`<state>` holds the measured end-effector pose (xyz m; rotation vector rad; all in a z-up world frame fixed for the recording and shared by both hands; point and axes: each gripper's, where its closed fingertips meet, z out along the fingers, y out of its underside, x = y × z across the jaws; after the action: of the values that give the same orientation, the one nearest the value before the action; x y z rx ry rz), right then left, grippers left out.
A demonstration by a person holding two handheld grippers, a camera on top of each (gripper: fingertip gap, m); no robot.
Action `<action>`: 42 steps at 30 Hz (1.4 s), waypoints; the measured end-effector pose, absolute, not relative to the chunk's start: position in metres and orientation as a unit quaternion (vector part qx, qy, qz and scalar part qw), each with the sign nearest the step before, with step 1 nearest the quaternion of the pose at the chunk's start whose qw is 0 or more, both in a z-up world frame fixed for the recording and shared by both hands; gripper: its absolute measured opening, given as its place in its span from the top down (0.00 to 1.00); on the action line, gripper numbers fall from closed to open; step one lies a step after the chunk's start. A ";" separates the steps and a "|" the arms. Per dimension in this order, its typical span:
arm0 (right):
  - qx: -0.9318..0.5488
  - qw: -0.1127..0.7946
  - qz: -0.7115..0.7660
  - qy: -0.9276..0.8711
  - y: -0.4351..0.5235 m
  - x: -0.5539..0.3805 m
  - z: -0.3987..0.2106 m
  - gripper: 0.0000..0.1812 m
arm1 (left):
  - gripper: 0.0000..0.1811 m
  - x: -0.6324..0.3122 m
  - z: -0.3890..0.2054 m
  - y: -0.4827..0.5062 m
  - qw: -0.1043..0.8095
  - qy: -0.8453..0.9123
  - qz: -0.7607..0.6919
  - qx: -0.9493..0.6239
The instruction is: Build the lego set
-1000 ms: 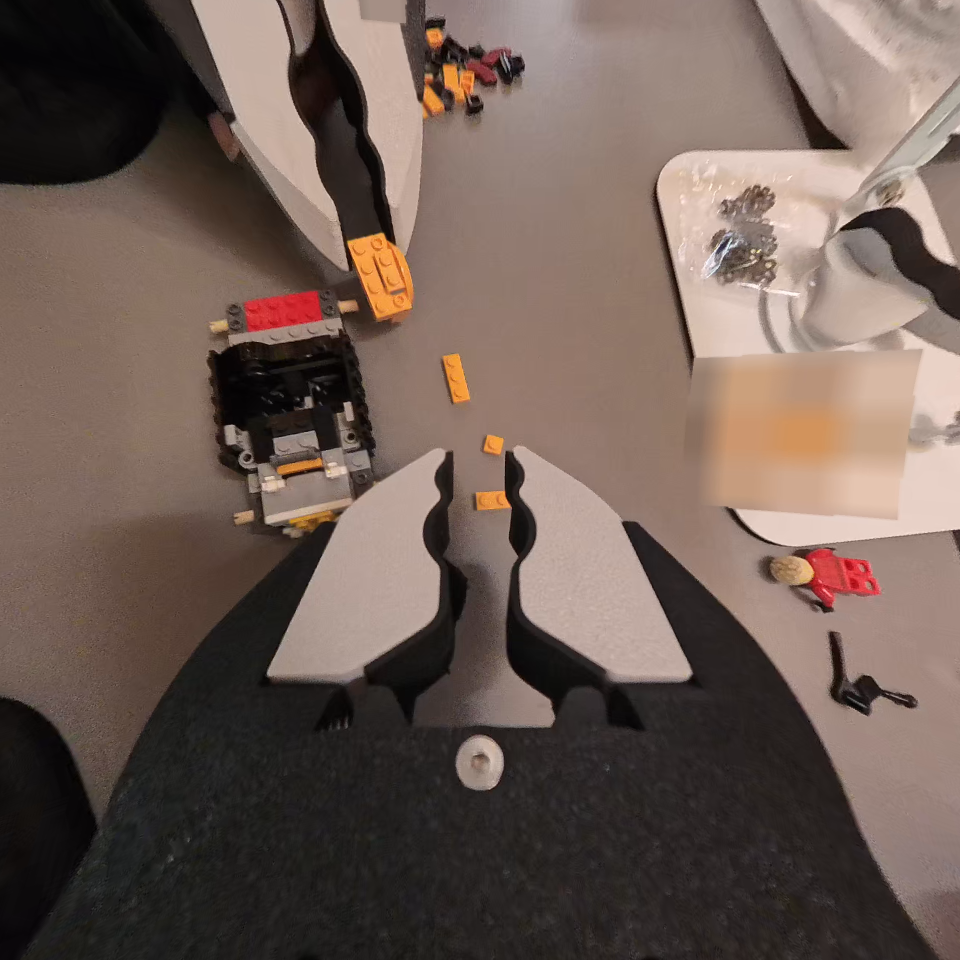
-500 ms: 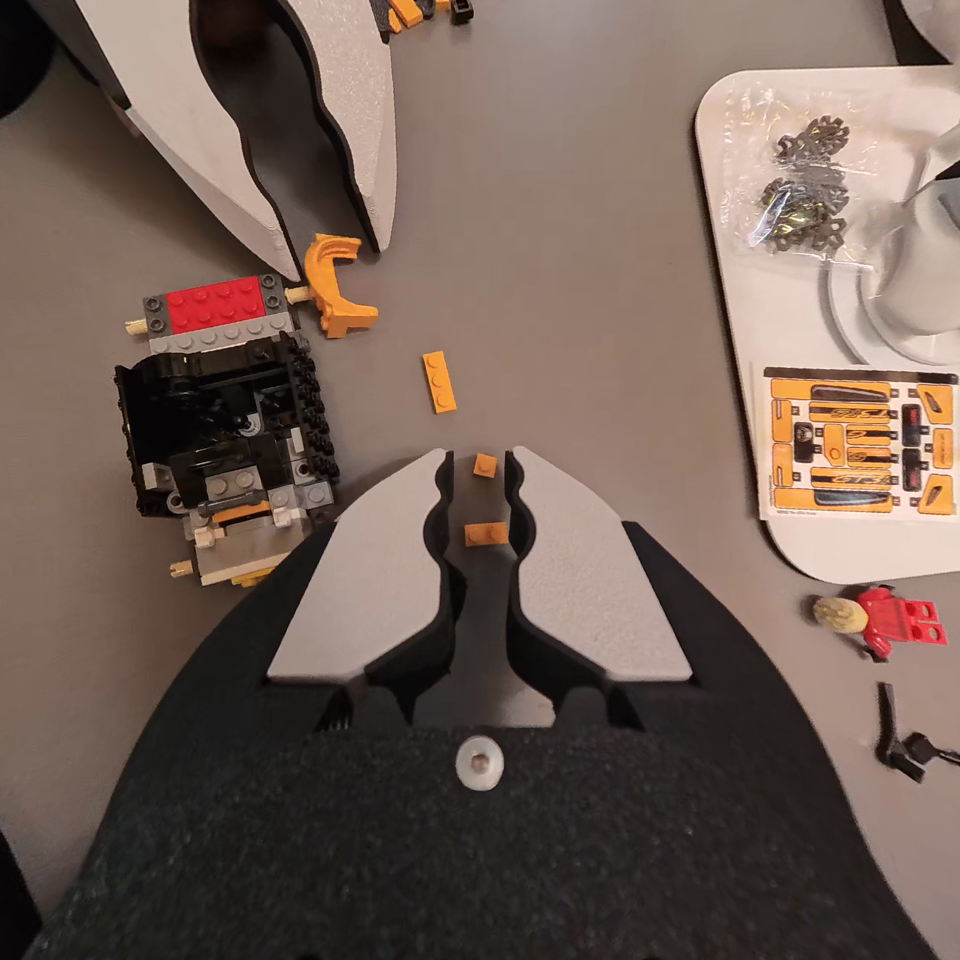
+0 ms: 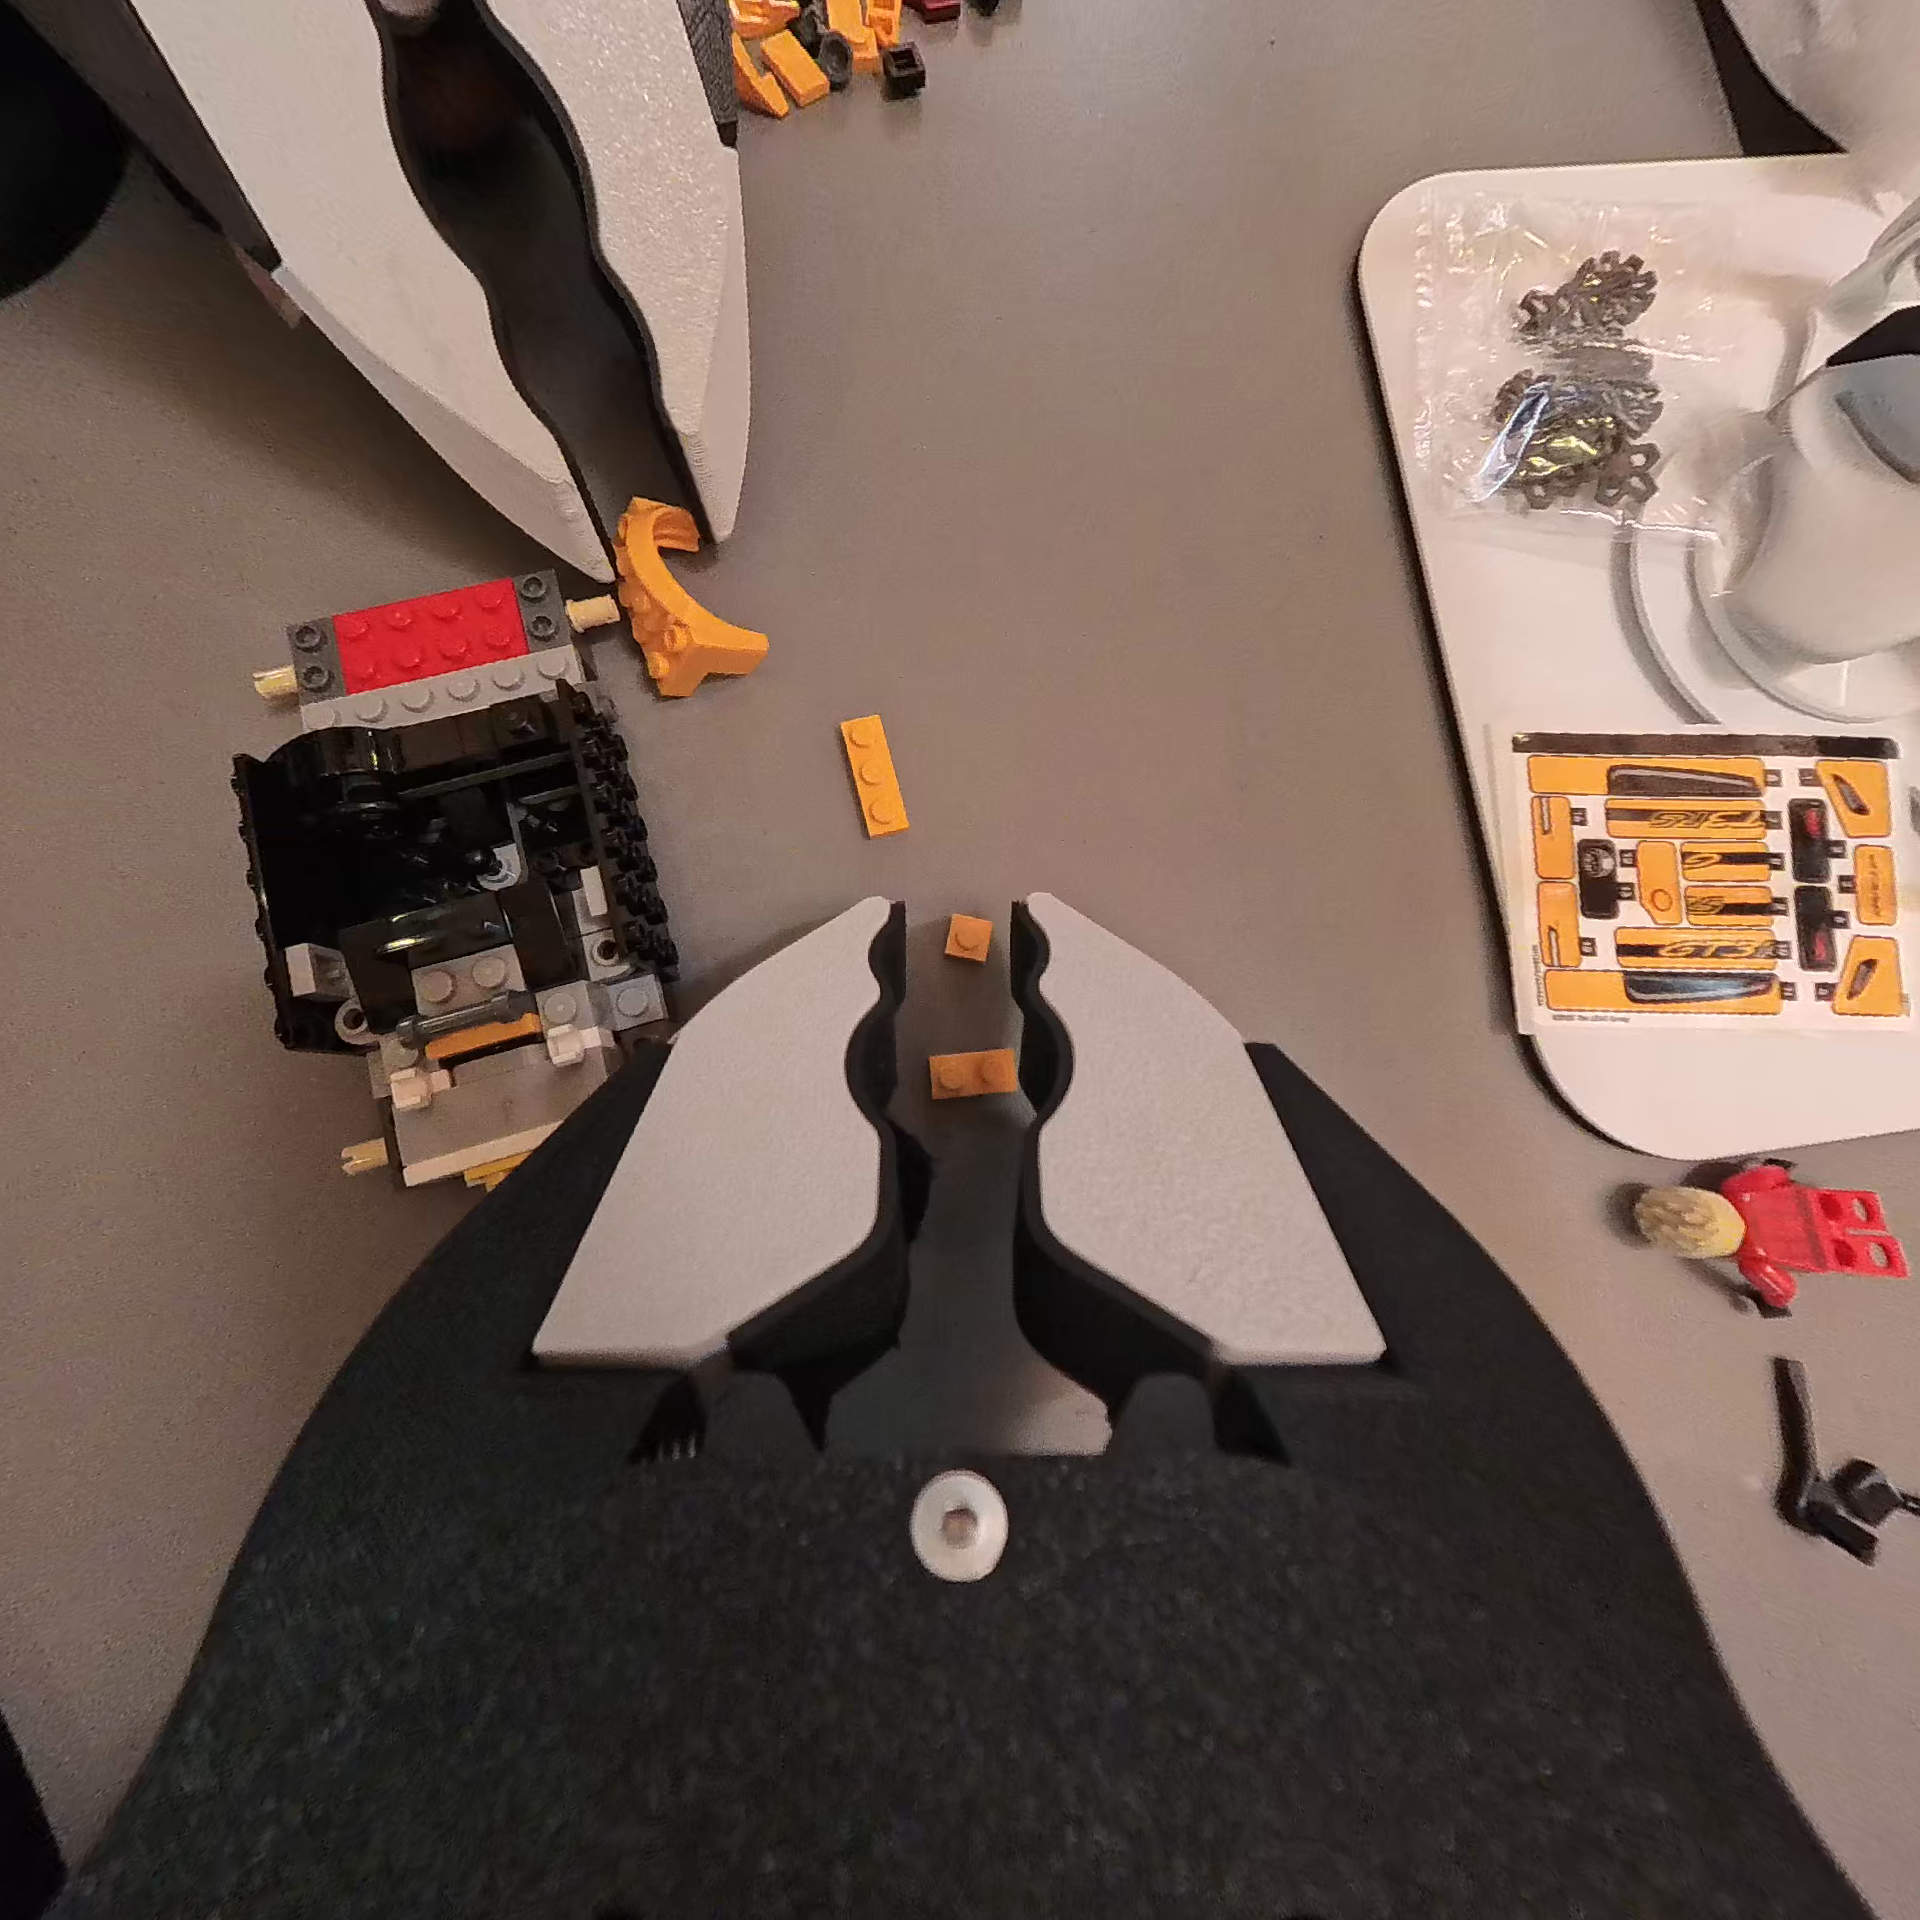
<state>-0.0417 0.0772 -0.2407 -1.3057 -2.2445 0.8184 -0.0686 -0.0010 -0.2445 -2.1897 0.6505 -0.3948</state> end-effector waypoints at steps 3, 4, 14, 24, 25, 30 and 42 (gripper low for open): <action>-0.470 0.209 0.295 -0.805 0.077 -0.042 -0.241 0.90 | 0.91 -0.068 -0.245 -0.002 0.400 0.261 -0.155 -0.865; -0.471 0.210 0.296 -0.804 0.078 -0.042 -0.241 0.90 | 0.91 -0.068 -0.245 -0.002 0.400 0.261 -0.155 -0.864; -0.456 0.196 0.349 -0.795 0.057 -0.049 -0.222 0.89 | 0.94 -0.067 -0.243 -0.001 0.411 0.282 -0.134 -0.856; -0.407 0.158 0.418 -0.797 0.016 -0.067 -0.199 0.83 | 0.95 -0.066 -0.206 0.004 0.516 0.335 -0.056 -0.787; -0.403 0.153 0.422 -0.797 0.014 -0.067 -0.199 0.83 | 0.95 -0.064 -0.202 0.004 0.524 0.342 -0.048 -0.778; -0.370 0.150 0.457 -0.795 0.003 -0.064 -0.193 0.86 | 0.95 -0.056 -0.192 0.000 0.546 0.341 -0.084 -0.761; -0.443 0.009 0.623 -0.645 -0.003 -0.056 -0.152 0.87 | 0.82 -0.050 -0.156 -0.005 0.622 0.330 -0.102 -0.703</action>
<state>-0.0556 -0.0028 -0.1516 -1.3825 -2.0153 1.9459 -0.0498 -0.0046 -0.1558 -1.6142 0.7570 -0.2340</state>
